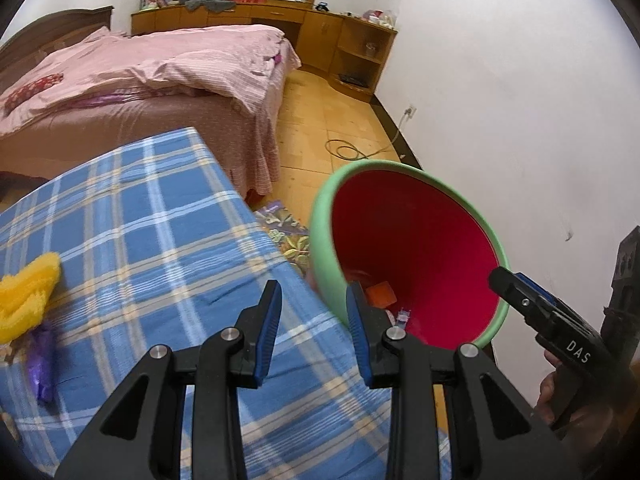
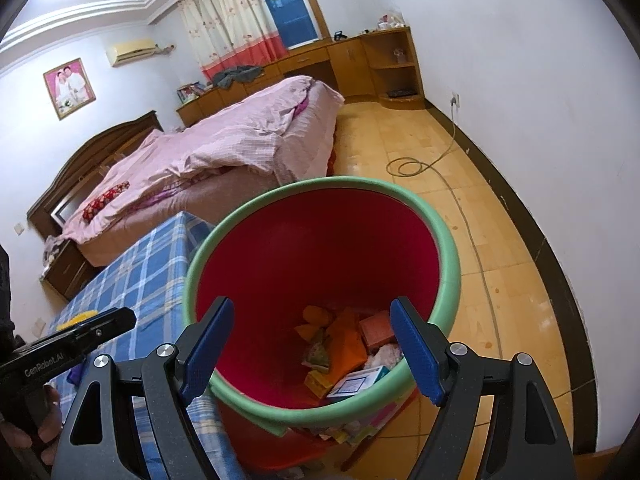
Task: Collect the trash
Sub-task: 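Move the left tool to the bed and grasp the wooden stick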
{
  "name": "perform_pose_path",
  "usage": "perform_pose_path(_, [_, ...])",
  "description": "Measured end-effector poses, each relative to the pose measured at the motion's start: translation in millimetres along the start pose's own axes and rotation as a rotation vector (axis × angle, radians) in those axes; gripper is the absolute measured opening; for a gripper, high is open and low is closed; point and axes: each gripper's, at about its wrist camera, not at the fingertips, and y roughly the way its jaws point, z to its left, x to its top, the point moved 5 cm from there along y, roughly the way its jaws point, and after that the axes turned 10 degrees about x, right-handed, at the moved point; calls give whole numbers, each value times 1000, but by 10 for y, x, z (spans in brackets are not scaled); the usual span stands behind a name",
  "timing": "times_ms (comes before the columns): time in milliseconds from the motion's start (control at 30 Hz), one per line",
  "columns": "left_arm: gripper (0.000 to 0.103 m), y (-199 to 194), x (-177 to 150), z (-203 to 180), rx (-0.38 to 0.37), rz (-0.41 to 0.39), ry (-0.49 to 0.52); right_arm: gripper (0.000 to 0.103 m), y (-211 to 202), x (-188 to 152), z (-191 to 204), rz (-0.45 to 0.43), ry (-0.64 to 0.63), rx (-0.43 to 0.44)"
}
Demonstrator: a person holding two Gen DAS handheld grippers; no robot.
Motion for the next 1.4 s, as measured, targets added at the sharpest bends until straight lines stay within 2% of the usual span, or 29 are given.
perform_pose_path(333, [33,-200,-112,525,68,-15,-80,81,-4,-69,278,10,-25,36])
perform_pose_path(900, [33,-569,-320,1884,264,-61,-300,81,141,-257,814,60,-89,100])
perform_pose_path(1167, [33,-595,-507,2427,372,-30,-340,81,222,-319,1043,85,-118,117])
perform_pose_path(1400, [33,-407,-587,2647,390,30,-308,81,318,-415,1265,117,-150,128])
